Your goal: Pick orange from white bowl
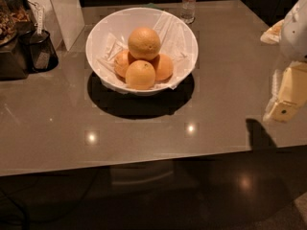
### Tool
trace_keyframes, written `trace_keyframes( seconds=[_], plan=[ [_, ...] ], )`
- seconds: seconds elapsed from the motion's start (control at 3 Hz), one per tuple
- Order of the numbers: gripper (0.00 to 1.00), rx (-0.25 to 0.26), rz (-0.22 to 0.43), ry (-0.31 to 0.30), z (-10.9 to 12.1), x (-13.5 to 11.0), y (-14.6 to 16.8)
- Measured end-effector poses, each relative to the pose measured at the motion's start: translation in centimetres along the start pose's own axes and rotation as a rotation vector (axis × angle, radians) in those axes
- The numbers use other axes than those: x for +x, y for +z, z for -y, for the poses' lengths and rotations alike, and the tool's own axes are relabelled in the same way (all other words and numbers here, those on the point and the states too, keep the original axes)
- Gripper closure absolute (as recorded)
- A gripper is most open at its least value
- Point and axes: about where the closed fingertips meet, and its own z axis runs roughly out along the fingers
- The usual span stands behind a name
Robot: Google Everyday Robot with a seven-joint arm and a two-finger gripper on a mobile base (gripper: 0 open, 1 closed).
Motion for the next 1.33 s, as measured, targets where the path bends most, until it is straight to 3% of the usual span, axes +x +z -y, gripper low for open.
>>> trace_keyframes(
  seconds=[0.33, 0.67, 1.33],
  plan=[
    [0.00, 0.000, 0.001, 0.000, 0.0, 0.0, 0.0],
    [0.00, 0.020, 0.054, -0.016, 0.9, -1.3, -0.5],
    [0.00, 0.013, 0.234, -0.177, 4.1, -10.4, -0.4]
  ],
)
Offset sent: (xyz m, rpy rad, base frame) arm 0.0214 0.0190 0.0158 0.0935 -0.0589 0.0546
